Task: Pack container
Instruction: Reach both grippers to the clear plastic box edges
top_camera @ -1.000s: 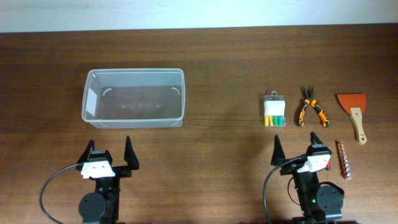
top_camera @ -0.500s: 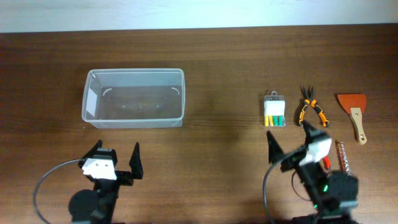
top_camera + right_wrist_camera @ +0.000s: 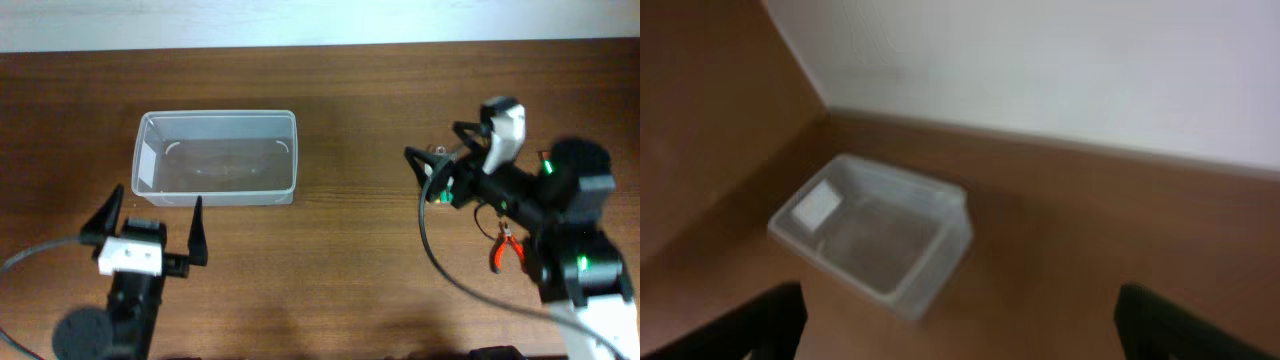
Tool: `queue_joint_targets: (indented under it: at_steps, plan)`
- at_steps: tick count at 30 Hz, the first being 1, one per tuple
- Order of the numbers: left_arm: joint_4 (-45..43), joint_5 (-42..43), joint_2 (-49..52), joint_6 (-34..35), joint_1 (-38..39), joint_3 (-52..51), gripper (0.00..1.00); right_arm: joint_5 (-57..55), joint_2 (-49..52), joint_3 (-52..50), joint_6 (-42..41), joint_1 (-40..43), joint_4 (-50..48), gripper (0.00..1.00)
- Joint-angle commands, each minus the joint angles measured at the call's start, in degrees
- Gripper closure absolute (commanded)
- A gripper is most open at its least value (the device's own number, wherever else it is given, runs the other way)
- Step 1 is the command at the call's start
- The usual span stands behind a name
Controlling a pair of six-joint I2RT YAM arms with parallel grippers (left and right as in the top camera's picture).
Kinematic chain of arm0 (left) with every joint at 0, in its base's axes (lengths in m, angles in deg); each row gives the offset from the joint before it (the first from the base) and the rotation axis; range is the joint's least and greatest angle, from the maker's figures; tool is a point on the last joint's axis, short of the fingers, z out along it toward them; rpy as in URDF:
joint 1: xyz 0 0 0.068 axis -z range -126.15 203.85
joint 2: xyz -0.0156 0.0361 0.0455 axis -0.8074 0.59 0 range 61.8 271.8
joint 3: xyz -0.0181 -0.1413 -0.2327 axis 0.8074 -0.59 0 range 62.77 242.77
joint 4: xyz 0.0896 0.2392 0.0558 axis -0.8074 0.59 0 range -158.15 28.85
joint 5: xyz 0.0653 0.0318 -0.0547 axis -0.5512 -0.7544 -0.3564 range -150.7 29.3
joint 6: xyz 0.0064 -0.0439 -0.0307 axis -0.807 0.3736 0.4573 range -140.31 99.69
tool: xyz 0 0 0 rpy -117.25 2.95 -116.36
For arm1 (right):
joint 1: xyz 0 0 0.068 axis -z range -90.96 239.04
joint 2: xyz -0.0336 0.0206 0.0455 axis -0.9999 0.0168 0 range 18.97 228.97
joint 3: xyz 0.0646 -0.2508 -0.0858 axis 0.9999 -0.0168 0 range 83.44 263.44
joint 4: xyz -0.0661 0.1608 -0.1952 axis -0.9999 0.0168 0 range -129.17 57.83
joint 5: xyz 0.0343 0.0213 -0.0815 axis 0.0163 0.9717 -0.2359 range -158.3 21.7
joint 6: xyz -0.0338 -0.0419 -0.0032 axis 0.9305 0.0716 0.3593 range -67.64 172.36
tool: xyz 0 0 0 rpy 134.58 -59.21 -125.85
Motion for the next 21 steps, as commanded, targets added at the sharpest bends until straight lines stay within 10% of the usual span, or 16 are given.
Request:
queue_joint_targets:
  at_steps: [1,8,21]
  plan:
    - [6.8,0.4,10.2,-1.7,-1.4,9.2,0.01,-6.9,8.0,11.2,1.6,-6.3,8.3,0.01]
    - [32.1,1.6,34.2,-1.7,-2.5,36.6,0.01,-23.5,23.1,31.9,4.2,-20.0,25.7,0.01]
    - [51.9,-5.9,57.0,2.2,-10.3,55.6,0.01,-23.8,40.3,34.8,-3.7,-22.9,26.6,0.01]
